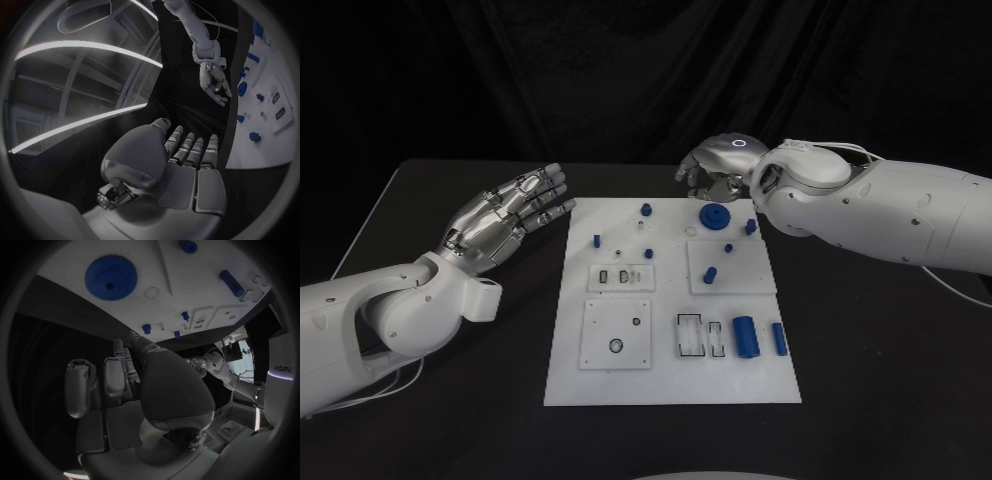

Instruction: Assemble the parts on the task board

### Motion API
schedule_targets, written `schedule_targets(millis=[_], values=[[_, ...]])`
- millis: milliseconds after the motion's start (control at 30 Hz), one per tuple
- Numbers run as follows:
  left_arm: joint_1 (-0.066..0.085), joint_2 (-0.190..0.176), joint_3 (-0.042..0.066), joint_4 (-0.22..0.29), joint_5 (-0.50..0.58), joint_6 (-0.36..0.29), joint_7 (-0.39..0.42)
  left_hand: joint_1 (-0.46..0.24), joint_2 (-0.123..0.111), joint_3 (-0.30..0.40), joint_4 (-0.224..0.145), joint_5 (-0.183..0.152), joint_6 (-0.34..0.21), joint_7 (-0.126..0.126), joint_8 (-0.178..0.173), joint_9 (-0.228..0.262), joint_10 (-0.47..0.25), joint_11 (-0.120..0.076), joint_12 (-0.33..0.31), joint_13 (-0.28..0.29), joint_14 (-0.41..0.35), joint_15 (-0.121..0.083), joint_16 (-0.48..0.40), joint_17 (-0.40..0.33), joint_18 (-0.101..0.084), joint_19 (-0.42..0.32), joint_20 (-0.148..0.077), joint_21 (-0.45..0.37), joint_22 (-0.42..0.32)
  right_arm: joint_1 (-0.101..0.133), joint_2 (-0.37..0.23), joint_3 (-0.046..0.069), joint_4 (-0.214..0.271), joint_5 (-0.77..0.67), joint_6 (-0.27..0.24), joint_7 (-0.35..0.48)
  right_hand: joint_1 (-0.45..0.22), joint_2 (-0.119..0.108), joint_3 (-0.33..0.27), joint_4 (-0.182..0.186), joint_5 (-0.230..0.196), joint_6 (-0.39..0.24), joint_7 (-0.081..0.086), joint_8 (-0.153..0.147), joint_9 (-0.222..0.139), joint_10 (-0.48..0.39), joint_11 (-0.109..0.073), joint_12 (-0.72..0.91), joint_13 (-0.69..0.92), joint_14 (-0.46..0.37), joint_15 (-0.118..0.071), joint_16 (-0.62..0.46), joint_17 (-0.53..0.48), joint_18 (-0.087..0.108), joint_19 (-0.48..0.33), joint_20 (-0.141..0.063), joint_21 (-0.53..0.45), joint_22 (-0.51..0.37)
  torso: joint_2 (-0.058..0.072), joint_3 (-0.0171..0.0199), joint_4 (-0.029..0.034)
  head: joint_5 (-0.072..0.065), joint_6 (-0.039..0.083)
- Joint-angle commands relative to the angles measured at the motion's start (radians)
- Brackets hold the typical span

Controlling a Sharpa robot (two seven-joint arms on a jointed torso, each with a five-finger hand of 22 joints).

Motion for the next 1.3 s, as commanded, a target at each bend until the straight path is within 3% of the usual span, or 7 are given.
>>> schedule_targets(millis=[33,133,167,267,400,833,1300], values=[[0.001,0.000,0.001,0.003,0.003,0.010,0.199,-0.002,0.005,0.007,0.001,0.003,0.001,0.003,0.005,0.001,0.002,0.006,-0.004,-0.001,0.001,0.006,0.003,0.001,-0.007,0.006,0.004,0.006,0.001,0.003,-0.035,-0.001,0.036,-0.002,-0.071,0.049,0.002,-0.007,-0.002,0.011,-0.009,0.033,-0.009,-0.004,-0.011,0.029,-0.036,0.164,0.107,0.008,-0.022,-0.001,0.007,-0.017,0.006,-0.024,0.006,0.104,-0.001,-0.0020,-0.0028,-0.003,0.000],[0.001,0.003,0.001,0.001,0.003,0.012,0.199,-0.002,0.005,0.007,0.001,0.003,0.002,0.003,0.005,0.001,0.003,0.006,-0.004,-0.001,0.001,0.006,0.003,0.001,-0.007,0.006,0.004,0.006,0.001,0.002,-0.076,-0.004,0.066,-0.002,-0.057,0.043,-0.026,-0.014,-0.019,0.042,-0.029,0.049,-0.016,-0.019,-0.024,0.014,-0.055,0.498,0.379,-0.004,-0.027,-0.028,-0.029,-0.011,-0.009,-0.039,-0.010,0.087,-0.003,-0.0037,-0.0053,0.002,-0.003],[0.001,0.004,0.001,0.000,0.003,0.014,0.198,-0.003,0.004,0.010,0.000,0.003,0.002,0.004,0.005,0.001,0.003,0.007,-0.003,0.000,0.002,0.006,0.004,0.001,-0.008,0.007,0.004,0.007,0.001,0.000,-0.088,-0.005,0.074,-0.002,-0.051,0.038,-0.039,-0.015,-0.025,0.059,-0.041,0.050,-0.020,-0.029,-0.031,0.127,-0.056,0.759,0.711,-0.011,-0.031,-0.039,-0.034,-0.007,-0.023,-0.036,-0.025,0.072,-0.003,-0.0039,-0.0054,0.001,-0.005],[0.001,0.005,0.001,-0.002,0.003,0.016,0.197,-0.003,0.004,0.013,-0.001,0.004,0.002,0.004,0.005,0.001,0.004,0.008,-0.002,0.000,0.002,0.007,0.004,0.001,-0.008,0.007,0.004,0.007,0.001,-0.013,-0.116,-0.007,0.088,0.003,-0.037,0.021,-0.073,-0.015,-0.050,0.094,-0.057,0.053,-0.017,-0.043,-0.041,0.366,-0.054,1.032,1.139,0.065,-0.029,0.102,0.222,-0.011,-0.014,-0.035,-0.022,0.087,-0.005,-0.0051,-0.0082,-0.007,-0.006],[0.000,0.005,0.001,-0.004,0.003,0.018,0.196,-0.003,0.004,0.013,-0.001,0.004,0.002,0.004,0.005,0.001,0.004,0.008,-0.002,0.000,0.002,0.007,0.004,0.001,-0.008,0.007,0.004,0.007,0.001,-0.028,-0.132,-0.008,0.087,0.011,-0.025,0.006,-0.092,-0.016,-0.072,0.107,-0.057,0.067,-0.010,-0.045,-0.043,0.603,-0.048,1.126,1.380,0.140,-0.022,0.214,0.443,-0.021,0.016,-0.029,0.006,0.127,-0.007,-0.0063,-0.0099,-0.003,-0.009],[0.000,0.007,0.001,-0.013,0.003,0.022,0.194,-0.005,0.005,0.018,-0.003,0.004,0.002,0.005,0.005,0.001,0.006,0.010,0.000,0.000,0.003,0.008,0.006,0.001,-0.010,0.007,0.004,0.007,0.001,-0.051,-0.132,-0.009,0.054,0.021,0.020,-0.048,-0.138,-0.009,-0.119,0.136,-0.086,0.024,0.008,-0.057,-0.067,0.613,-0.033,1.129,1.389,0.148,-0.009,0.223,0.463,-0.040,0.067,-0.018,0.056,0.194,-0.005,-0.0070,-0.0089,-0.001,-0.015],[-0.001,0.006,0.001,-0.014,0.003,0.023,0.189,-0.006,0.005,0.022,-0.004,0.004,0.002,0.005,0.005,0.001,0.007,0.011,0.002,0.001,0.003,0.009,0.007,0.001,-0.010,0.008,0.004,0.008,0.002,-0.055,-0.115,-0.009,0.035,0.022,0.068,-0.072,-0.104,0.003,-0.109,0.105,-0.023,-0.002,0.016,-0.055,-0.092,0.613,-0.026,1.129,1.389,0.148,-0.002,0.223,0.463,-0.039,0.064,-0.010,0.054,0.193,-0.006,-0.0085,-0.0081,-0.003,-0.014]])
